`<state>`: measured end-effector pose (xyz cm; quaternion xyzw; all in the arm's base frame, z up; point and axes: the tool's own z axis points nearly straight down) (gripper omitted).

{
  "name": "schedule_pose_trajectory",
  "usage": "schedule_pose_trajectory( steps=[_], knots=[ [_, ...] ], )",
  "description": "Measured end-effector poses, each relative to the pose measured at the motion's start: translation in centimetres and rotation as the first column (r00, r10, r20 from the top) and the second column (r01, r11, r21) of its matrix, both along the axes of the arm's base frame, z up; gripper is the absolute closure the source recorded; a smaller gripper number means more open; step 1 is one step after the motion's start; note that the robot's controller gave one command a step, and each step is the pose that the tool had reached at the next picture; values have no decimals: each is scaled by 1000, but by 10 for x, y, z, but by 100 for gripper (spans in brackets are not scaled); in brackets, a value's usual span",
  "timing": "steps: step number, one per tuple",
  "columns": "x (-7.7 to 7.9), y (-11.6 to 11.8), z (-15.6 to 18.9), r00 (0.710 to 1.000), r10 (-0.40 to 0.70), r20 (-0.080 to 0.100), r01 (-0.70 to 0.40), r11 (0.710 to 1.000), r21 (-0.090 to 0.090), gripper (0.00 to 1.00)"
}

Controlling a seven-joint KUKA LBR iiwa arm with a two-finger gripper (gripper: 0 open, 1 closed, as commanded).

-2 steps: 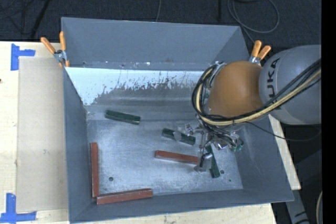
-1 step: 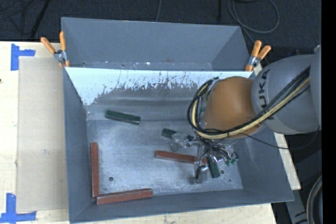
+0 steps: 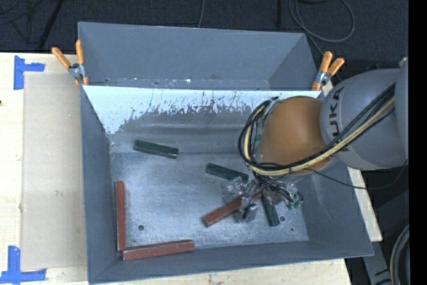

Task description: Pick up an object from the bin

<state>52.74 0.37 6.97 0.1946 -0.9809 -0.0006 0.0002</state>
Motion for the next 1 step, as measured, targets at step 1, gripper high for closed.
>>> schedule_pose_trajectory(
  steps=[1],
  knots=[
    [53, 0, 197, 960, 280, 11, -280, 960, -3, 100]
  ],
)
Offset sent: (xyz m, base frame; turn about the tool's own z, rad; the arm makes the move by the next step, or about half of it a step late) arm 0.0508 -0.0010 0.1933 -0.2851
